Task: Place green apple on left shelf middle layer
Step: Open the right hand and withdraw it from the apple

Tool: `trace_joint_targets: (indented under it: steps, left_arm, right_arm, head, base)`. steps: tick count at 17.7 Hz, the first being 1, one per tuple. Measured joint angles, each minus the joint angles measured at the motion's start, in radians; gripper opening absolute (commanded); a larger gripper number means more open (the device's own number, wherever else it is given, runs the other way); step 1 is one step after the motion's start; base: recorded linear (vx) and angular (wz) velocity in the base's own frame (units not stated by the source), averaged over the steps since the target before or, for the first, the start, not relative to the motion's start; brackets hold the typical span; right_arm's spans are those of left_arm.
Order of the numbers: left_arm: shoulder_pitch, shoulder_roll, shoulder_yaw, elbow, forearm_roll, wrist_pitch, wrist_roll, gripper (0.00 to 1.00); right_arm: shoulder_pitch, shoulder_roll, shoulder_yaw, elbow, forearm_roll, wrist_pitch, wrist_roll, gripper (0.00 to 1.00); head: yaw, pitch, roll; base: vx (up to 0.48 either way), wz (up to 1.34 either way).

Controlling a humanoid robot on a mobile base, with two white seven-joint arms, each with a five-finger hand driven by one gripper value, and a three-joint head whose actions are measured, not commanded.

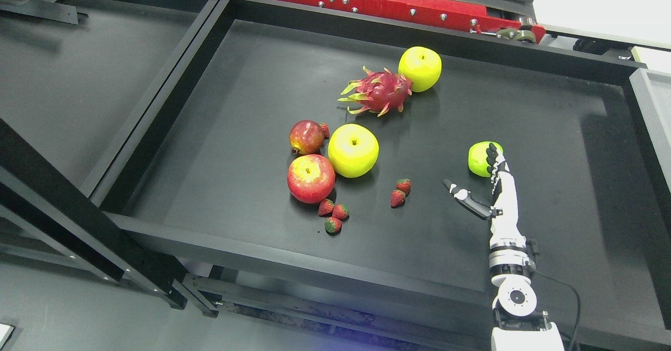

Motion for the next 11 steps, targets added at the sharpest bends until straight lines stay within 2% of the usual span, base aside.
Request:
trace_joint_targets:
  steps: [11]
  left_arm:
    - [0.000,0.000,0.001,0.000,0.000,0.000,0.000,1.00]
  right_arm:
    - [0.062,0.024,0.030,-0.128,-0.023,0.013,-0.002,1.00]
  head:
    - [0.0000,0.000,0.000]
  base:
    - [0.000,0.00]
